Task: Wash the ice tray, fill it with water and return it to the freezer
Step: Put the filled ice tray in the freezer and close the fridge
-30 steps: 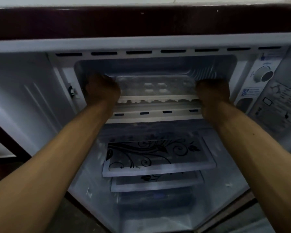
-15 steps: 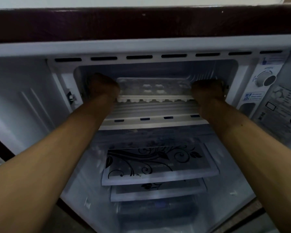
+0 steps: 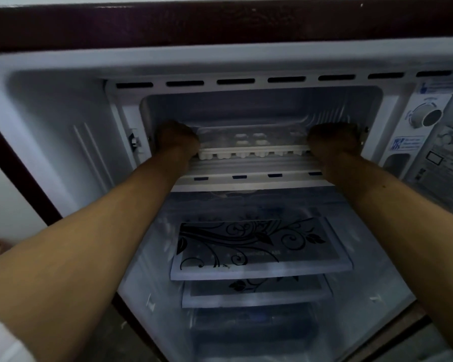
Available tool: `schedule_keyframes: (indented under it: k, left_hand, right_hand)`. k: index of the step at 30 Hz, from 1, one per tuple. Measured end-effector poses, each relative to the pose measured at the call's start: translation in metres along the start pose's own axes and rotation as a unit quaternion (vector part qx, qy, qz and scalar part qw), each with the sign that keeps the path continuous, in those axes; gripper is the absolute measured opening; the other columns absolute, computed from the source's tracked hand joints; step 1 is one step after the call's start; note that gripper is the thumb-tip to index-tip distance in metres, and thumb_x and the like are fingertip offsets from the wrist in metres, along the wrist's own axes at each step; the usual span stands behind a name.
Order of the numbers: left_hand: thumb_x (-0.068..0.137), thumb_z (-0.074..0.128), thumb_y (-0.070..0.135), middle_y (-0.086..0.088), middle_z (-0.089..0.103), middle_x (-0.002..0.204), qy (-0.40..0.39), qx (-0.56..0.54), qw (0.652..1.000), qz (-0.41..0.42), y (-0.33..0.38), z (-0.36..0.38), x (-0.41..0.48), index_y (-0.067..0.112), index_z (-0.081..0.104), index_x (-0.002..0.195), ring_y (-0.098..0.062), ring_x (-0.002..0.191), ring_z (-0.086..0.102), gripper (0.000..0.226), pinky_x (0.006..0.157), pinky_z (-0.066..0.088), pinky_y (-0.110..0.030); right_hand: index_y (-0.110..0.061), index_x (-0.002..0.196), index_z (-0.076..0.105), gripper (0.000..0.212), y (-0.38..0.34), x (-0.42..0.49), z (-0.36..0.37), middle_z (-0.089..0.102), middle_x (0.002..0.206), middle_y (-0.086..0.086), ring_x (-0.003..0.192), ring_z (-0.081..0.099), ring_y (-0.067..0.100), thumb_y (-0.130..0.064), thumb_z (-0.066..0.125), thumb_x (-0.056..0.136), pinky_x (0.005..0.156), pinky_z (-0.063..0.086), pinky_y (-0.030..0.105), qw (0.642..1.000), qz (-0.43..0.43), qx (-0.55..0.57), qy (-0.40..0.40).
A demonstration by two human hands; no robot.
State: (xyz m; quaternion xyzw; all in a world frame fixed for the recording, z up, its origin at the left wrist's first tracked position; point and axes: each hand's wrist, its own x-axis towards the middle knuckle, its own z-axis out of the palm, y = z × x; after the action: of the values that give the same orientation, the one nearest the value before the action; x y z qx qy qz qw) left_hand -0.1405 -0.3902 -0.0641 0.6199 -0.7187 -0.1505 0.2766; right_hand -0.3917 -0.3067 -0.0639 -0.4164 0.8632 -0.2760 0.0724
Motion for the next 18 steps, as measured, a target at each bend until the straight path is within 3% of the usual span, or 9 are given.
schedule_keyframes:
  k: [2, 4, 5, 6, 8, 10, 12, 14, 18]
  left_hand:
    - [0.106, 0.038, 0.008, -0.007, 0.054, 0.082, 0.037, -0.047, 0.998, -0.031, 0.01, 0.001, -0.005, 0.007, 0.056, 0.079, -0.019, 0.073, 0.053, 0.032, 0.061, 0.042, -0.003]
    - [0.1, 0.045, 0.003, 0.001, 0.045, 0.069, 0.052, -0.128, 0.989, -0.055, 0.01, 0.001, -0.013, 0.017, 0.043, 0.065, -0.011, 0.06, 0.044, 0.038, 0.042, 0.036, -0.005]
    - [0.098, 0.046, 0.003, -0.002, 0.051, 0.072, 0.058, -0.145, 0.987, -0.042, 0.01, -0.002, -0.021, 0.017, 0.044, 0.065, -0.016, 0.066, 0.051, 0.037, 0.046, 0.038, -0.006]
    - [0.098, 0.046, 0.004, -0.009, 0.062, 0.084, 0.051, -0.141, 0.988, -0.026, 0.011, -0.004, -0.029, 0.017, 0.051, 0.069, -0.024, 0.081, 0.06, 0.033, 0.061, 0.047, -0.011]
    - [0.101, 0.046, 0.009, -0.019, 0.065, 0.121, 0.057, -0.081, 0.995, 0.032, 0.013, -0.009, -0.044, 0.007, 0.067, 0.102, -0.032, 0.114, 0.06, 0.021, 0.089, 0.045, -0.022]
    - [0.102, 0.046, 0.012, -0.022, 0.06, 0.133, 0.069, -0.017, 0.99, 0.119, 0.015, -0.014, -0.065, -0.002, 0.058, 0.13, -0.035, 0.123, 0.056, 0.033, 0.096, 0.04, -0.026]
    - [0.104, 0.045, 0.018, -0.019, 0.044, 0.151, 0.046, 0.036, 0.984, 0.17, 0.017, -0.016, -0.089, 0.002, 0.04, 0.148, -0.034, 0.14, 0.04, 0.047, 0.112, 0.035, -0.034]
    - [0.105, 0.046, 0.024, -0.014, 0.027, 0.162, 0.024, 0.079, 0.978, 0.193, 0.016, -0.013, -0.116, 0.006, 0.028, 0.155, -0.031, 0.15, 0.023, 0.056, 0.118, 0.03, -0.042]
    - [0.097, 0.061, 0.024, -0.02, 0.036, 0.157, 0.027, 0.107, 0.965, 0.237, 0.019, -0.018, -0.179, 0.0, 0.038, 0.149, -0.037, 0.146, 0.032, 0.062, 0.116, 0.036, -0.048]
  right_hand:
    - [0.007, 0.116, 0.059, 0.034, -0.001, 0.002, -0.001, 0.059, 0.123, 0.023, 0.11, 0.057, 0.034, -0.013, 0.034, 0.107, 0.079, 0.043, 0.03, 0.996, 0.003, 0.083, 0.016]
    - [-0.002, 0.084, 0.059, 0.033, -0.002, -0.005, -0.002, 0.06, 0.097, 0.016, 0.076, 0.055, 0.022, -0.018, 0.039, 0.105, 0.057, 0.039, 0.023, 0.99, -0.003, 0.133, 0.041]
    - [-0.005, 0.077, 0.055, 0.036, -0.001, -0.01, -0.002, 0.059, 0.092, 0.012, 0.068, 0.051, 0.017, -0.02, 0.04, 0.105, 0.052, 0.034, 0.021, 0.989, -0.011, 0.135, 0.066]
    - [-0.002, 0.082, 0.06, 0.034, -0.001, -0.017, -0.002, 0.061, 0.095, 0.012, 0.074, 0.054, 0.018, -0.021, 0.042, 0.104, 0.056, 0.032, 0.02, 0.987, -0.03, 0.133, 0.086]
    - [0.001, 0.116, 0.064, 0.03, -0.003, -0.04, -0.003, 0.064, 0.121, 0.016, 0.108, 0.059, 0.027, -0.019, 0.046, 0.103, 0.072, 0.029, 0.012, 0.977, -0.086, 0.152, 0.12]
    - [-0.002, 0.133, 0.056, 0.036, 0.0, -0.063, -0.003, 0.056, 0.135, 0.017, 0.126, 0.05, 0.029, -0.019, 0.049, 0.102, 0.086, 0.026, 0.01, 0.97, -0.142, 0.149, 0.127]
    - [-0.004, 0.139, 0.049, 0.042, 0.005, -0.084, -0.001, 0.048, 0.141, 0.017, 0.132, 0.041, 0.032, -0.022, 0.049, 0.102, 0.106, 0.028, 0.024, 0.965, -0.206, 0.116, 0.116]
    - [-0.002, 0.143, 0.042, 0.048, 0.009, -0.106, -0.001, 0.043, 0.146, 0.018, 0.136, 0.035, 0.034, -0.025, 0.05, 0.102, 0.112, 0.032, 0.039, 0.961, -0.251, 0.069, 0.091]
    - [0.001, 0.149, 0.032, 0.066, 0.017, -0.156, -0.012, 0.036, 0.153, 0.021, 0.141, 0.031, 0.037, -0.035, 0.054, 0.099, 0.116, 0.032, 0.049, 0.962, -0.269, 0.008, 0.046]
